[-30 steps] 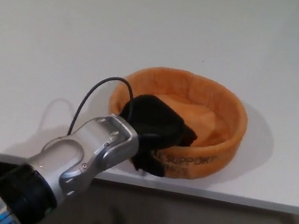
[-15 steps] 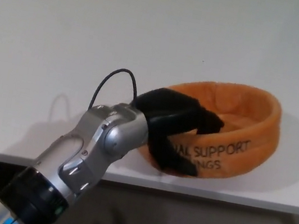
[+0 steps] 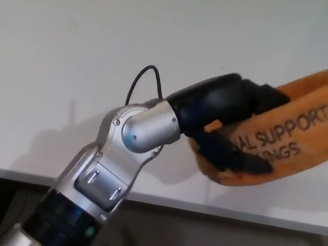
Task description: A soft plate is kept in the center of the table close to the robot and the robot uses its left hand to pick up the plate, turns it upside down and places it back on the table
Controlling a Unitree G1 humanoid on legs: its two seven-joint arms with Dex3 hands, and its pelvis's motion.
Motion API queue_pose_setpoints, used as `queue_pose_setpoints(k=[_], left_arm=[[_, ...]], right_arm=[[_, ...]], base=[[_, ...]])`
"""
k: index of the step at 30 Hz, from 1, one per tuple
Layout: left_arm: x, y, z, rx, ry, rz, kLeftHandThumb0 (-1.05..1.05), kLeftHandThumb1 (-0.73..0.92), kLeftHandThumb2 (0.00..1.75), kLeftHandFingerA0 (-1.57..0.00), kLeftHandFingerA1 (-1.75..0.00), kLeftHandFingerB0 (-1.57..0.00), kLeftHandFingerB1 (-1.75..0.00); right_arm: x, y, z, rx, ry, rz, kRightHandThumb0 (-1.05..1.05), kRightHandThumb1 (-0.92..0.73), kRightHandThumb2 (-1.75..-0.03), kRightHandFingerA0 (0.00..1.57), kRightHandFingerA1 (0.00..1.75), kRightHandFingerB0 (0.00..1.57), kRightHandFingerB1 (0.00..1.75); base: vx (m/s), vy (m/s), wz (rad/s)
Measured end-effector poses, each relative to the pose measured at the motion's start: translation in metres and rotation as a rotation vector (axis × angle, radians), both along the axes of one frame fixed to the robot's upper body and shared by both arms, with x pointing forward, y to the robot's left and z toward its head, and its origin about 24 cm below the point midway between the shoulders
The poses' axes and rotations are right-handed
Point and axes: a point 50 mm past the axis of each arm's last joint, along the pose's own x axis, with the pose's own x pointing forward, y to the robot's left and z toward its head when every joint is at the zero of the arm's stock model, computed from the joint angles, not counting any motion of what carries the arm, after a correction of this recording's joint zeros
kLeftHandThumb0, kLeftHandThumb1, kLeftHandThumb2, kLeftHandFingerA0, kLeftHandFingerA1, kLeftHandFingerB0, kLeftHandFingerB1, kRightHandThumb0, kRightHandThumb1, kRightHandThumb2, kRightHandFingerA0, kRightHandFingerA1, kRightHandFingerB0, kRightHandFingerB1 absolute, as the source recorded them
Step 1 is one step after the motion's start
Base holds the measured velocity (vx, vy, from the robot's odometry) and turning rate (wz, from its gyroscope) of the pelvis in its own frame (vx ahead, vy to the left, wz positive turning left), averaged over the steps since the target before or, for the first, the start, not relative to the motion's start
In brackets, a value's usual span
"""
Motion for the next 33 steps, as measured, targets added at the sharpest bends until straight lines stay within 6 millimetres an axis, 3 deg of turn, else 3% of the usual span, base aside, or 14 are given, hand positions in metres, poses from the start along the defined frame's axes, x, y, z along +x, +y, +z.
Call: queue_pose_setpoints(k=[1,8,12,19,20,22,23,24,26,33], left_arm=[[0.0,-0.001,0.001,-0.033,0.018,-0.005,-0.45,0.58,0.59,-0.94,-1.75,-0.74,-1.75],[-0.001,-0.009,0.008,-0.208,0.107,-0.038,-0.55,0.64,0.64,-0.95,-1.75,-0.73,-1.75],[0.001,-0.004,0.008,-0.268,0.146,-0.03,-0.51,0.7,0.62,-0.93,-1.75,-0.65,-1.75],[0.009,0.014,0.008,-0.406,0.218,0.011,-0.48,0.69,0.62,-0.98,-1.75,-0.66,-1.75],[0.01,0.017,0.008,-0.426,0.226,0.018,-0.35,0.63,0.68,-0.95,-1.75,-0.66,-1.75],[0.012,0.023,0.006,-0.473,0.245,0.041,-0.36,0.68,0.67,-0.94,-1.75,-0.63,-1.75],[0.013,0.025,0.006,-0.487,0.25,0.049,-0.34,0.71,0.62,-0.96,-1.75,-0.54,-1.75],[0.014,0.03,0.005,-0.519,0.261,0.066,-0.46,0.56,0.92,-1.23,-1.47,-0.84,-1.26],[0.016,0.036,0.004,-0.56,0.274,0.089,-0.46,0.55,0.92,-1.23,-1.47,-0.88,-1.28],[0.024,0.062,-0.006,-0.735,0.339,0.21,-0.44,0.56,0.93,-1.28,-1.48,-0.78,-1.21]], right_arm=[[0.0,0.0,0.0,0.0,0.0,0.001,-0.71,-0.88,-0.67,0.45,0.41,0.29,0.3],[0.0,0.001,0.0,0.002,0.001,0.005,-0.72,-0.88,-0.67,0.44,0.41,0.29,0.31],[0.0,0.002,-0.001,0.002,0.002,0.006,-0.72,-0.88,-0.67,0.44,0.4,0.29,0.3],[0.001,0.003,-0.002,0.004,0.005,0.014,-0.7,-0.89,-0.68,0.44,0.41,0.28,0.31],[0.001,0.003,-0.002,0.005,0.005,0.014,-0.71,-0.88,-0.68,0.45,0.4,0.28,0.31],[0.001,0.004,-0.002,0.005,0.006,0.016,-0.71,-0.89,-0.68,0.44,0.4,0.28,0.31],[0.001,0.004,-0.002,0.005,0.006,0.017,-0.7,-0.89,-0.68,0.45,0.4,0.29,0.3],[0.001,0.004,-0.002,0.005,0.007,0.018,-0.71,-0.89,-0.68,0.45,0.41,0.28,0.31],[0.001,0.004,-0.002,0.005,0.008,0.019,-0.71,-0.89,-0.68,0.45,0.41,0.29,0.31],[0.002,0.005,-0.002,0.004,0.009,0.022,-0.72,-0.89,-0.67,0.43,0.43,0.28,0.32]], base=[[0.0,0.0,0.0],[0.0,0.0,0.0],[0.0,0.0,0.0],[0.0,0.0,0.0],[0.0,0.0,0.0],[0.0,0.0,0.0],[0.0,0.0,0.0],[0.0,0.0,0.0],[0.0,0.0,0.0],[0.0,0.0,0.0]])
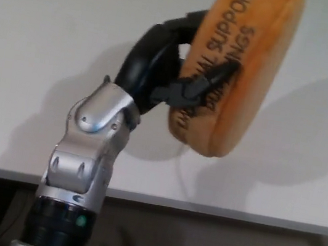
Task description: A soft plate is kept in the center of the table close to the robot and the robot uses its left hand to pick up the plate, turns it upside down and places it back on the table
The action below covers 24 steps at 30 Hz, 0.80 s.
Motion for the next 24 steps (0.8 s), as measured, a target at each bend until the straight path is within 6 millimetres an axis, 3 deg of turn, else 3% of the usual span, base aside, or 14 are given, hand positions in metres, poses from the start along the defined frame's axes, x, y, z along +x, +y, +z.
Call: queue_pose_setpoints(k=[2,3,5,7,9,10,11,12,13,14,15,17,18,24], left_arm=[[0.002,0.009,-0.004,-0.048,0.03,0.042,-0.45,0.55,0.94,-1.27,-1.47,-0.79,-1.21],[0.003,0.014,-0.005,-0.076,0.045,0.066,-0.33,0.76,0.64,-1.0,-1.75,-0.5,-1.68],[0.005,0.022,-0.008,-0.122,0.068,0.107,-0.34,0.75,0.63,-0.99,-1.75,-0.5,-1.68],[0.006,0.03,-0.011,-0.17,0.091,0.152,-0.5,0.55,0.94,-1.26,-1.48,-0.82,-1.23],[0.007,0.039,-0.015,-0.22,0.116,0.199,-0.34,0.74,0.64,-0.99,-1.75,-0.48,-1.66],[0.007,0.042,-0.016,-0.235,0.124,0.213,-0.45,0.55,0.96,-1.22,-1.42,-0.77,-1.18],[0.008,0.047,-0.018,-0.264,0.14,0.24,-0.45,0.55,0.96,-1.22,-1.42,-0.77,-1.18],[0.008,0.054,-0.021,-0.3,0.159,0.275,-0.33,0.74,0.63,-0.98,-1.75,-0.43,-1.73],[0.008,0.056,-0.022,-0.312,0.166,0.287,-0.44,0.55,0.94,-1.21,-1.43,-0.73,-1.17],[0.008,0.061,-0.025,-0.343,0.183,0.317,-0.44,0.55,0.94,-1.21,-1.43,-0.73,-1.17],[0.008,0.067,-0.028,-0.373,0.2,0.347,-0.31,0.76,0.6,-0.95,-1.75,-0.4,-1.71],[0.008,0.074,-0.034,-0.419,0.229,0.394,-0.32,0.75,0.61,-0.94,-1.75,-0.4,-1.7],[0.007,0.078,-0.036,-0.439,0.243,0.415,-0.45,0.55,0.91,-1.22,-1.45,-0.71,-1.17],[0.003,0.098,-0.057,-0.573,0.347,0.556,-0.49,0.59,0.92,-1.21,-1.48,-0.7,-1.19]], right_arm=[[0.0,0.0,0.0,-0.001,0.0,0.001,-0.72,-0.89,-0.67,0.44,0.42,0.28,0.32],[0.0,0.0,0.0,-0.002,0.0,0.001,-0.72,-0.88,-0.67,0.44,0.42,0.28,0.32],[0.0,0.0,0.0,-0.003,0.0,0.002,-0.72,-0.88,-0.67,0.44,0.43,0.29,0.32],[0.001,0.0,0.0,-0.004,0.0,0.003,-0.72,-0.89,-0.67,0.43,0.41,0.29,0.31],[0.001,0.0,0.0,-0.005,0.001,0.004,-0.72,-0.89,-0.67,0.43,0.42,0.28,0.31],[0.001,0.0,0.0,-0.006,0.001,0.004,-0.72,-0.88,-0.67,0.43,0.42,0.28,0.31],[0.001,0.0,0.0,-0.006,0.0,0.004,-0.72,-0.88,-0.67,0.43,0.42,0.28,0.31],[0.001,0.0,0.0,-0.006,0.0,0.005,-0.72,-0.89,-0.67,0.42,0.42,0.28,0.31],[0.001,0.0,0.0,-0.006,0.0,0.005,-0.72,-0.89,-0.67,0.43,0.42,0.28,0.32],[0.001,0.0,0.0,-0.007,0.0,0.005,-0.72,-0.89,-0.67,0.43,0.42,0.28,0.32],[0.001,0.0,0.0,-0.007,0.001,0.005,-0.72,-0.89,-0.67,0.43,0.41,0.28,0.31],[0.001,0.0,0.0,-0.007,0.0,0.005,-0.72,-0.89,-0.67,0.43,0.41,0.28,0.31],[0.001,0.0,0.0,-0.007,0.0,0.005,-0.71,-0.89,-0.67,0.43,0.41,0.28,0.31],[0.002,0.001,0.0,-0.008,-0.002,0.006,-0.72,-0.88,-0.67,0.44,0.42,0.29,0.31]], base=[[0.0,0.0,0.0],[0.0,0.0,0.0],[0.0,0.0,0.0],[0.0,0.0,0.0],[0.0,0.0,0.0],[0.0,0.0,0.0],[0.0,0.0,0.0],[0.0,0.0,0.0],[0.0,0.0,0.0],[0.0,0.0,0.0],[0.0,0.0,0.0],[0.0,0.0,0.0],[0.0,0.0,0.0],[0.0,0.0,0.0]])
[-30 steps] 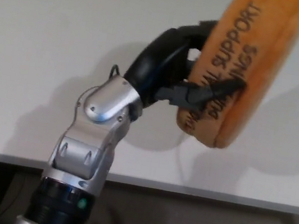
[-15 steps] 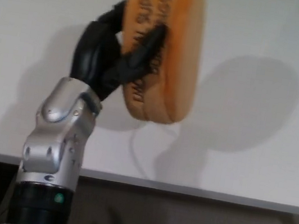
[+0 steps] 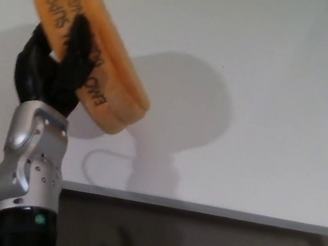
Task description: A soft plate is kept in the center of the table close to the robot and the robot uses its left hand to pick up the plate, turns it upside down and places it back on the table
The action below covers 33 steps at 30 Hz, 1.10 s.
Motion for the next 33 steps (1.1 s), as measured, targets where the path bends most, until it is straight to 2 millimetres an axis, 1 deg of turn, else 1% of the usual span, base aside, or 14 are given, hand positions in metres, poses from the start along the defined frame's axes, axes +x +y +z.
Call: queue_pose_setpoints(k=[1,8,14,16,19,20,21,22,23,24,29,30,31,33], left_arm=[[-0.001,0.002,-0.003,-0.017,0.014,0.017,-0.38,0.83,0.63,-0.93,-1.75,-0.42,-1.52],[-0.009,0.018,-0.025,-0.158,0.134,0.153,-0.43,0.89,0.65,-0.92,-1.75,-0.31,-1.36],[-0.019,0.027,-0.047,-0.279,0.249,0.257,-0.36,0.88,0.66,-0.97,-1.75,-0.42,-1.24],[-0.022,0.028,-0.054,-0.312,0.29,0.281,-0.32,0.8,0.7,-0.96,-1.75,-0.48,-0.9],[-0.027,0.026,-0.066,-0.362,0.365,0.307,-0.33,0.8,0.63,-0.98,-1.75,-0.52,-0.98],[-0.028,0.026,-0.07,-0.375,0.391,0.314,-0.31,0.76,0.62,-0.99,-1.75,-0.54,-0.81],[-0.029,0.025,-0.072,-0.386,0.411,0.318,-0.28,0.69,0.67,-1.0,-1.75,-0.58,-0.78],[-0.031,0.023,-0.077,-0.403,0.448,0.319,-0.28,0.69,0.67,-1.0,-1.75,-0.58,-0.78],[-0.032,0.022,-0.08,-0.411,0.474,0.317,-0.29,0.73,0.62,-1.03,-1.75,-0.59,-1.29],[-0.033,0.02,-0.084,-0.42,0.51,0.312,-0.28,0.72,0.62,-1.03,-1.75,-0.61,-1.4],[-0.034,0.011,-0.09,-0.426,0.586,0.261,-0.3,0.7,0.6,-1.0,-1.75,-0.65,-1.08],[-0.034,0.009,-0.09,-0.426,0.593,0.251,-0.3,0.7,0.6,-1.0,-1.75,-0.65,-1.08],[-0.034,0.005,-0.09,-0.424,0.609,0.229,-0.29,0.71,0.61,-0.99,-1.75,-0.65,-1.27],[-0.033,0.001,-0.09,-0.418,0.624,0.2,-0.31,0.69,0.6,-0.99,-1.75,-0.64,-1.16]], right_arm=[[0.0,0.0,0.0,0.0,0.0,0.0,-0.72,-0.88,-0.68,0.44,0.41,0.28,0.3],[0.001,0.0,0.0,-0.001,-0.001,0.001,-0.73,-0.88,-0.67,0.44,0.43,0.28,0.31],[0.002,0.0,0.001,-0.002,-0.005,0.002,-0.72,-0.88,-0.67,0.44,0.42,0.29,0.31],[0.002,0.0,0.001,-0.002,-0.006,0.003,-0.71,-0.89,-0.67,0.44,0.43,0.28,0.32],[0.003,0.0,0.001,-0.002,-0.009,0.003,-0.71,-0.89,-0.67,0.44,0.43,0.28,0.32],[0.003,0.0,0.001,-0.002,-0.01,0.004,-0.72,-0.89,-0.67,0.45,0.43,0.28,0.32],[0.003,0.0,0.001,-0.002,-0.011,0.004,-0.73,-0.88,-0.67,0.44,0.43,0.28,0.32],[0.004,0.0,0.001,-0.002,-0.012,0.004,-0.73,-0.88,-0.67,0.44,0.43,0.28,0.32],[0.004,0.0,0.001,-0.002,-0.012,0.004,-0.73,-0.88,-0.67,0.44,0.42,0.28,0.31],[0.004,0.0,0.002,-0.003,-0.013,0.004,-0.73,-0.88,-0.67,0.43,0.41,0.27,0.31],[0.004,0.0,0.002,-0.003,-0.015,0.004,-0.72,-0.88,-0.67,0.43,0.41,0.28,0.3],[0.005,0.0,0.002,-0.003,-0.015,0.004,-0.72,-0.88,-0.67,0.43,0.41,0.28,0.3],[0.005,0.0,0.002,-0.003,-0.015,0.004,-0.72,-0.88,-0.67,0.44,0.42,0.28,0.31],[0.005,0.0,0.002,-0.003,-0.016,0.004,-0.72,-0.88,-0.67,0.44,0.42,0.28,0.31]], base=[[0.0,0.0,0.0],[0.0,0.0,0.0],[0.0,0.0,0.0],[0.0,0.0,0.0],[0.0,0.0,0.0],[0.0,0.0,0.0],[0.0,0.0,0.0],[0.0,0.0,0.0],[0.0,0.0,0.0],[0.0,0.0,0.0],[0.0,0.0,0.0],[0.0,0.0,0.0],[0.0,0.0,0.0],[0.0,0.0,0.0]])
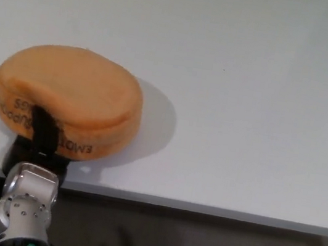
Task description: A soft plate is kept in the center of the table close to the robot and the robot uses its left hand to pick up the plate, turns it upside down and places it back on the table
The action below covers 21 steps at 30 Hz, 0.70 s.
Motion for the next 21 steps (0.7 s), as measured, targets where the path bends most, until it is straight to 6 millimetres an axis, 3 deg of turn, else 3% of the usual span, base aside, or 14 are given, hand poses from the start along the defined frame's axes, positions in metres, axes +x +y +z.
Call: queue_pose_setpoints(k=[1,2,3,4,5,6,7,8,9,11,14,16,21], left_arm=[[0.001,-0.003,0.0,-0.002,0.005,-0.02,-0.3,0.69,0.6,-0.99,-1.75,-0.64,-0.91],[0.001,-0.007,0.001,-0.004,0.01,-0.041,-0.3,0.69,0.6,-0.99,-1.75,-0.64,-0.91],[0.002,-0.01,0.001,-0.005,0.015,-0.059,-0.31,0.67,0.66,-0.97,-1.75,-0.52,-0.66],[0.003,-0.015,0.002,-0.006,0.022,-0.088,-0.32,0.66,0.65,-0.96,-1.75,-0.57,-0.84],[0.003,-0.019,0.003,-0.009,0.028,-0.11,-0.32,0.66,0.65,-0.96,-1.75,-0.57,-0.84],[0.004,-0.023,0.004,-0.01,0.032,-0.131,-0.39,0.53,0.92,-1.23,-1.4,-0.64,-1.0],[0.005,-0.029,0.005,-0.01,0.042,-0.163,-0.31,0.66,0.65,-0.94,-1.75,-0.53,-0.94],[0.005,-0.033,0.005,-0.01,0.051,-0.187,-0.31,0.66,0.65,-0.94,-1.75,-0.53,-0.94],[0.005,-0.036,0.005,-0.009,0.056,-0.206,-0.43,0.51,0.89,-1.24,-1.45,-0.65,-1.11],[0.005,-0.046,0.006,-0.002,0.072,-0.263,-0.47,0.5,0.88,-1.22,-1.46,-0.86,-1.26],[0.004,-0.06,0.007,0.008,0.087,-0.35,-0.49,0.51,0.88,-1.23,-1.47,-0.87,-1.27],[0.003,-0.069,0.008,0.013,0.097,-0.406,-0.46,0.5,0.88,-1.23,-1.46,-0.8,-1.23],[0.001,-0.088,0.01,0.028,0.116,-0.525,-0.51,0.53,0.89,-1.26,-1.49,-0.88,-1.28]], right_arm=[[0.0,0.0,0.0,0.0,-0.001,0.0,-0.73,-0.88,-0.67,0.43,0.42,0.28,0.31],[0.0,0.0,0.0,0.0,-0.001,0.0,-0.73,-0.88,-0.67,0.43,0.42,0.28,0.31],[0.0,0.0,0.0,-0.001,-0.001,-0.001,-0.73,-0.88,-0.67,0.43,0.42,0.28,0.31],[0.0,0.0,0.0,-0.001,-0.002,-0.001,-0.73,-0.87,-0.67,0.44,0.42,0.29,0.31],[0.001,0.0,0.0,-0.001,-0.002,-0.001,-0.73,-0.87,-0.67,0.44,0.42,0.29,0.31],[0.001,0.0,0.0,-0.002,-0.002,-0.002,-0.73,-0.88,-0.67,0.44,0.42,0.29,0.31],[0.001,0.0,0.0,-0.002,-0.003,-0.002,-0.72,-0.88,-0.67,0.44,0.42,0.29,0.31],[0.001,0.0,0.0,-0.003,-0.003,-0.002,-0.72,-0.88,-0.67,0.44,0.42,0.29,0.31],[0.001,0.0,0.0,-0.003,-0.003,-0.002,-0.73,-0.88,-0.67,0.45,0.42,0.29,0.31],[0.001,0.0,0.001,-0.004,-0.005,-0.003,-0.73,-0.88,-0.67,0.46,0.41,0.29,0.31],[0.002,0.0,0.001,-0.005,-0.005,-0.003,-0.73,-0.88,-0.67,0.45,0.41,0.28,0.31],[0.002,-0.001,0.001,-0.007,-0.005,-0.003,-0.73,-0.88,-0.67,0.45,0.42,0.29,0.31],[0.002,-0.001,0.001,-0.011,-0.005,-0.003,-0.72,-0.88,-0.67,0.45,0.41,0.29,0.31]], base=[[0.0,0.0,0.0],[0.0,0.0,0.0],[0.0,0.0,0.0],[0.0,0.0,0.0],[0.0,0.0,0.0],[0.0,0.0,0.0],[0.0,0.0,0.0],[0.0,0.0,0.0],[0.0,0.0,0.0],[0.0,0.0,0.0],[0.0,0.0,0.0],[0.0,0.0,0.0],[0.0,0.0,0.0]])
